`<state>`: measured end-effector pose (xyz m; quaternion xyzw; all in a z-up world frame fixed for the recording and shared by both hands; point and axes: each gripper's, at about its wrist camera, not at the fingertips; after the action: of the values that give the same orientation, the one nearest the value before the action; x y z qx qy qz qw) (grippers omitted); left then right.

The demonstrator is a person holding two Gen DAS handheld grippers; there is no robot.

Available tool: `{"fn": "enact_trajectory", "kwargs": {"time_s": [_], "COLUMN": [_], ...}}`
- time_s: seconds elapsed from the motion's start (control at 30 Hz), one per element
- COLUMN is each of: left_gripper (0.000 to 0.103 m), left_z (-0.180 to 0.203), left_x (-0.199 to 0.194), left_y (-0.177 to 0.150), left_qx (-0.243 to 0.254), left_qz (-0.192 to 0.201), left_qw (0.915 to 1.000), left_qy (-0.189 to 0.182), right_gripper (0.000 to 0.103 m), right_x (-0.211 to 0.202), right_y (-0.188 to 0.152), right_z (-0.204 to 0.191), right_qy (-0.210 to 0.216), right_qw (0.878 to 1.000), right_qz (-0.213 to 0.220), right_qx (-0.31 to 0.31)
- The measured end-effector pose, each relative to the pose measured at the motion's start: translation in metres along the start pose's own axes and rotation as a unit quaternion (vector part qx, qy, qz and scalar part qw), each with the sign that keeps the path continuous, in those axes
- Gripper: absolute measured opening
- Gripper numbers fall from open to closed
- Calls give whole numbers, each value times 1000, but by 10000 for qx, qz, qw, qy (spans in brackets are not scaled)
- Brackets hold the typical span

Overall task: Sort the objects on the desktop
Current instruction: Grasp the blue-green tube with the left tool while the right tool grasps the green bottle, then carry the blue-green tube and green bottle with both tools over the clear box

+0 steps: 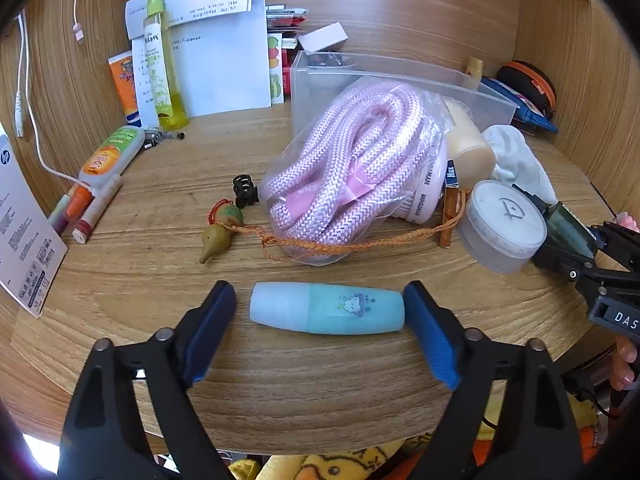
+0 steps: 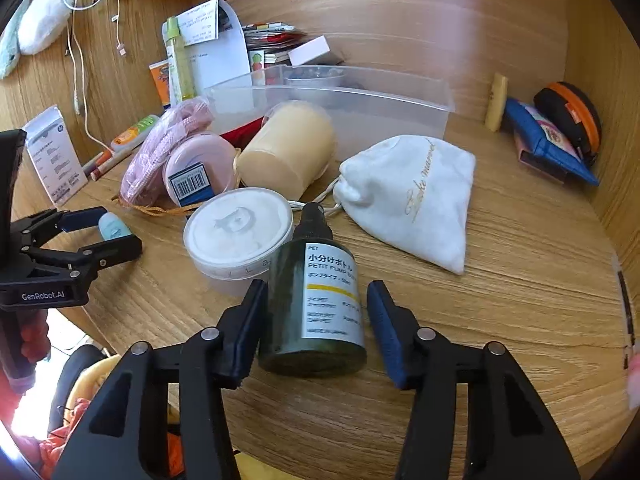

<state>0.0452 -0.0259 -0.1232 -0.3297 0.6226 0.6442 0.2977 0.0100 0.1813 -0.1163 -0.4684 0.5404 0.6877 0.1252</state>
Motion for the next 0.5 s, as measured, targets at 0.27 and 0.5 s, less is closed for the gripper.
{"fn": "enact_trajectory", "kwargs": {"time_s": [0.27,0.5], "left_gripper": [73,73], "left_z": [2,4], "left_x": [-4,-17], "left_y": [-8,-10], "left_qx": [-8,-107], "left_qz": [252,419], "left_qw": [9997,9990], "left_qy": [7,-122], "right_gripper": [38,38], "right_x": [-5,-27], "right_y": [-3,-5], "right_z": [-1,6], "right_qy": [35,147], "right_qw": [9999,9990], "right_qz": [165,395], "right_qx": [31,155]}}
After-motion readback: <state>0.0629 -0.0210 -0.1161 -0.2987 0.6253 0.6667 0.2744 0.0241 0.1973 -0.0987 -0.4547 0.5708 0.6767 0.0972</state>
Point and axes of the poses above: each gripper's, at about its wrist camera, not at the fingertips, and x roughly the way its jaws point, z to its right, y to its top, and after that the axes turned 8 degrees about -z, right-handed
